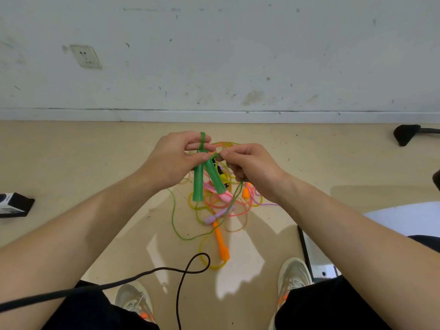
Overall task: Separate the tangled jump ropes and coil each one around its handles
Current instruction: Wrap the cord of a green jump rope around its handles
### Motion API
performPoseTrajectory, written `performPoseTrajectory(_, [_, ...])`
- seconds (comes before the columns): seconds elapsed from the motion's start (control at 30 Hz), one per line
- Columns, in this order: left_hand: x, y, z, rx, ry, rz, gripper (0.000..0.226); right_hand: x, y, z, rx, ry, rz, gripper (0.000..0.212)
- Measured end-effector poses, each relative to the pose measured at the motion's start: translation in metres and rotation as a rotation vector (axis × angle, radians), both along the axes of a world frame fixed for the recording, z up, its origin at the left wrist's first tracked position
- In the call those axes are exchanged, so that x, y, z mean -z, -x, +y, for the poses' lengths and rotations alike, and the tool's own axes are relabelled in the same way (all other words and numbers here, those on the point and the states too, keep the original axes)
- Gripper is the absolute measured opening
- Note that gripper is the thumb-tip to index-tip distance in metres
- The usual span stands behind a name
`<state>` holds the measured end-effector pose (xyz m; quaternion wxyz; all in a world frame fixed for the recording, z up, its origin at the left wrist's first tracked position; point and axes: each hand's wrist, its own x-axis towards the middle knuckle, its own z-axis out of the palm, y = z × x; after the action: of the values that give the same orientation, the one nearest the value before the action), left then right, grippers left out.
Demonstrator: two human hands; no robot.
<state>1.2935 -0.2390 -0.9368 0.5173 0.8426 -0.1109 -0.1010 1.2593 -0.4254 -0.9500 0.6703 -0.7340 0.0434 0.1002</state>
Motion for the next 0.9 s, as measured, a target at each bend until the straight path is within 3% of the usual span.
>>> performPoseTrajectory(0.23, [0.013,0.006,-0.016,-0.248,0.117,-0.159,0.034,-0.008,0.029,0.034,0.105,-0.142,0.084,0.025])
performPoseTrajectory(0.37, [0.018,0.016,-0.031,-0.393,0.233,-0.124,0.03,0.002,0.036,0.042,0.055,0.238,-0.128,0.019])
performPoseTrajectory(0.5, [0.021,0.019,-0.036,-0.518,0.412,0.029,0.026,0.013,0.04,0.045,-0.037,0.612,-0.376,0.012])
performPoseTrajectory(0.7, [0.02,0.027,-0.043,-0.57,0.543,0.163,0.025,0.022,0.055,0.055,-0.169,0.885,-0.4,0.077])
performPoseTrajectory(0.9, [0.016,0.02,-0.041,-0.645,0.612,0.233,0.019,0.026,0.063,0.066,-0.136,0.787,-0.474,0.082])
